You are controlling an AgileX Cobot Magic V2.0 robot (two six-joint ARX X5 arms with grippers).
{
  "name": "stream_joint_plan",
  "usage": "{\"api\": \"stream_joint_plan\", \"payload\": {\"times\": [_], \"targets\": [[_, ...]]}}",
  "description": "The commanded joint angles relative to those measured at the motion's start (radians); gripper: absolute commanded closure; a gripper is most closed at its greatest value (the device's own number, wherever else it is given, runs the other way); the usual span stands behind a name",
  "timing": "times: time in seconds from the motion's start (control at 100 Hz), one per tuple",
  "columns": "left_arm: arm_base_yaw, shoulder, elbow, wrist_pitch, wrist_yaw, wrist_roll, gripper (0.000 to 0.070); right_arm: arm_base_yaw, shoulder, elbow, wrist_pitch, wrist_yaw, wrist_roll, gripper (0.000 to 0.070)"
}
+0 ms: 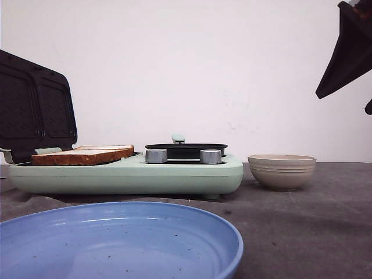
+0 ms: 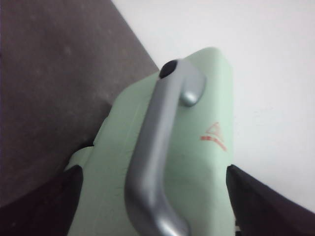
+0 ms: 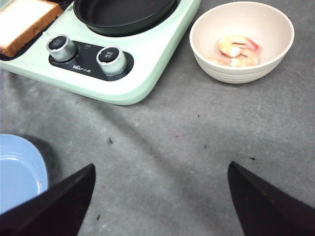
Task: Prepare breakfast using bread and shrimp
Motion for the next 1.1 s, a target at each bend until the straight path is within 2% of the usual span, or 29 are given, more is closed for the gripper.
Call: {"api": "stream_joint_plan", "payload": {"times": [0.0, 0.17, 0.27, 0.36, 0.58, 0.69, 0.79, 1.09], "targets": [[-0.003, 0.020, 0.017, 0.027, 0.014, -0.019, 0.0185, 0.005, 0.004, 0.005, 0.010, 0.001, 0.004, 0.0179], [-0.017, 0.034, 0.017, 0.070, 0.005, -0.031, 0.0207, 0.005, 0.004, 0.005, 0.010, 0.001, 0.004, 0.0179], [-0.023, 0.034, 0.017, 0.078, -0.013, -0.031, 0.0315, 0.005, 0.004, 0.005, 0.010, 0.001, 0.004, 0.0179], [-0.029, 0.034, 0.017, 0.078, -0.016, -0.030, 0.0328, 0.005, 0.004, 0.005, 0.010, 0.001, 0.005, 0.0179], [-0.045, 0.050, 0.017, 0.077, -0.014, -0.024, 0.0512, 0.005, 0.004, 0.005, 0.010, 0.001, 0.007, 0.0179], [-0.051, 0.060, 0.017, 0.073, -0.015, -0.023, 0.0535, 0.005, 0.004, 0.005, 0.010, 0.001, 0.008, 0.0179], [-0.058, 0.066, 0.017, 0.066, -0.015, -0.022, 0.0700, 0.005, 0.004, 0.005, 0.009, 0.001, 0.008, 0.0179], [-0.062, 0.069, 0.017, 0.066, -0.016, -0.004, 0.0697, 0.005, 0.004, 0.005, 0.009, 0.001, 0.008, 0.0179]]}}
